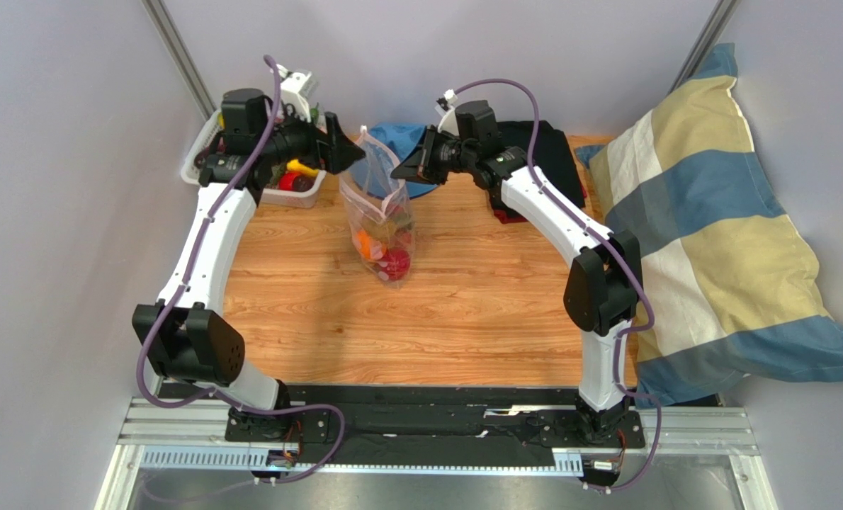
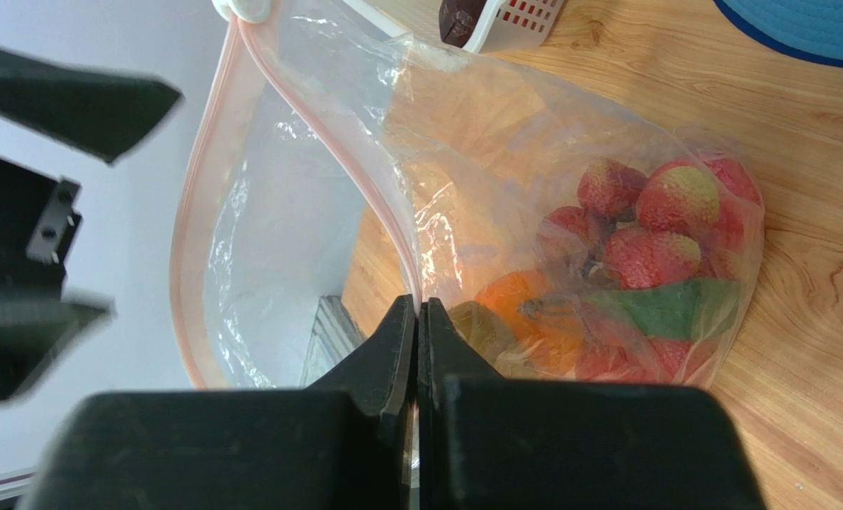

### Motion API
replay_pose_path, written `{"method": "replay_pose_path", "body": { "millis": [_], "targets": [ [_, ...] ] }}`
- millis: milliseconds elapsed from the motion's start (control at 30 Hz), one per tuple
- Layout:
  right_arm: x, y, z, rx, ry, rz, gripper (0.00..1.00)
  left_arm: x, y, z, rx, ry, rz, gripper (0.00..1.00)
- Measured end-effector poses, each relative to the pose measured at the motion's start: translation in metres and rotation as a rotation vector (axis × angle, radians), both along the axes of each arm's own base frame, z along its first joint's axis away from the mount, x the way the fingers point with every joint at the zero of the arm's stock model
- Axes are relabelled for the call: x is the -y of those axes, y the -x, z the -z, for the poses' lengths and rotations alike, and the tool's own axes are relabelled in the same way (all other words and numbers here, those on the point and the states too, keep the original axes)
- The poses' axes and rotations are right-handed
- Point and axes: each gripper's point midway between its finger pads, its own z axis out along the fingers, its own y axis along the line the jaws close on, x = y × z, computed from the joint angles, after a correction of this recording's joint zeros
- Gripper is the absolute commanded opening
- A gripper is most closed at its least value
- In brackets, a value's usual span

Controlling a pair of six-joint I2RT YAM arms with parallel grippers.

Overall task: Place the food in the zip-top bag and seal the zipper
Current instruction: Place the fake fruit in the zipper food storage bag, then pick up the fake fruit from the bin.

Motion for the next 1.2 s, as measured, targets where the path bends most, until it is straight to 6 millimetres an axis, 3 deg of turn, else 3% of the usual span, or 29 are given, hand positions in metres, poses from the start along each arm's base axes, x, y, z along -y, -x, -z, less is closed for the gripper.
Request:
{"method": "replay_pose_path", "body": {
  "millis": [133, 233, 333, 500, 667, 1000, 1200],
  "targets": [
    [0.000, 0.000, 0.000, 0.001, 0.000, 0.000, 0.00, -0.052, -0.033, -0.007, 0.032, -0.034, -0.185, 0.99],
    [0.000, 0.000, 0.000, 0.003, 0.002, -0.002, 0.00, -0.086, -0.066, 0.008, 0.025, -0.084, -0.302, 0.97],
    [0.000, 0.000, 0.000, 0.006, 0.003, -0.003, 0.00, -0.107, -0.097, 0.043, -0.022, -0.139, -0.371, 0.91],
    [0.001, 0.000, 0.001, 0.006, 0.004, -0.003, 0.00, -0.128, -0.142, 0.127, -0.143, -0.240, -0.413, 0.87],
    [0.002, -0.001, 0.001, 0.005, 0.006, -0.001, 0.00, -0.143, -0.170, 0.173, -0.184, -0.319, -0.444, 0.83],
    [0.003, -0.001, 0.002, 0.004, 0.008, 0.001, 0.00, -0.160, -0.197, 0.170, -0.142, -0.356, -0.505, 0.83],
    [0.003, -0.002, 0.002, 0.003, 0.008, 0.002, 0.00, -0.158, -0.199, 0.195, -0.182, -0.360, -0.486, 0.88]
  ]
}}
